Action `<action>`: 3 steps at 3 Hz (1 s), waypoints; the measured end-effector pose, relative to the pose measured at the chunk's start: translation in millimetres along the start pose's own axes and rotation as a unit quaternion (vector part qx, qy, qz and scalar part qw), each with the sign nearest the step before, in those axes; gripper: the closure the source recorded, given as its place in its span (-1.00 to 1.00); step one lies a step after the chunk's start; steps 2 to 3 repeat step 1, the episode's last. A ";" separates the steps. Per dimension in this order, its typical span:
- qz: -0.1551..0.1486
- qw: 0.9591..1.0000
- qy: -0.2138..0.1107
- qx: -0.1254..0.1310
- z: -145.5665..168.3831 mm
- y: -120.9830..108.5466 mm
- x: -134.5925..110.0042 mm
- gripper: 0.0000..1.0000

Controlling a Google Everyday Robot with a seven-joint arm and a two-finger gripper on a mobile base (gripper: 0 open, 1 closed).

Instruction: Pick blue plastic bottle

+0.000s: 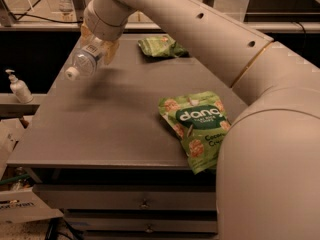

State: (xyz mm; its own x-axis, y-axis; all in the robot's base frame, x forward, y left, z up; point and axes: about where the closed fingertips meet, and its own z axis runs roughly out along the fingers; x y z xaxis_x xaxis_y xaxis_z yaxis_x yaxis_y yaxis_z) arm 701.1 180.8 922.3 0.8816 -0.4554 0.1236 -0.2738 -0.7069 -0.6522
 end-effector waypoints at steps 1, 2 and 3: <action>0.000 1.000 0.000 0.000 0.1 0.0 0.0 1.00; 0.000 1.000 0.000 0.000 0.1 0.0 0.0 1.00; 0.000 1.000 0.000 0.000 0.1 0.0 0.0 1.00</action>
Offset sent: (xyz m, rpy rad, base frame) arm 0.0000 0.0000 0.0000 0.0000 0.0000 0.0000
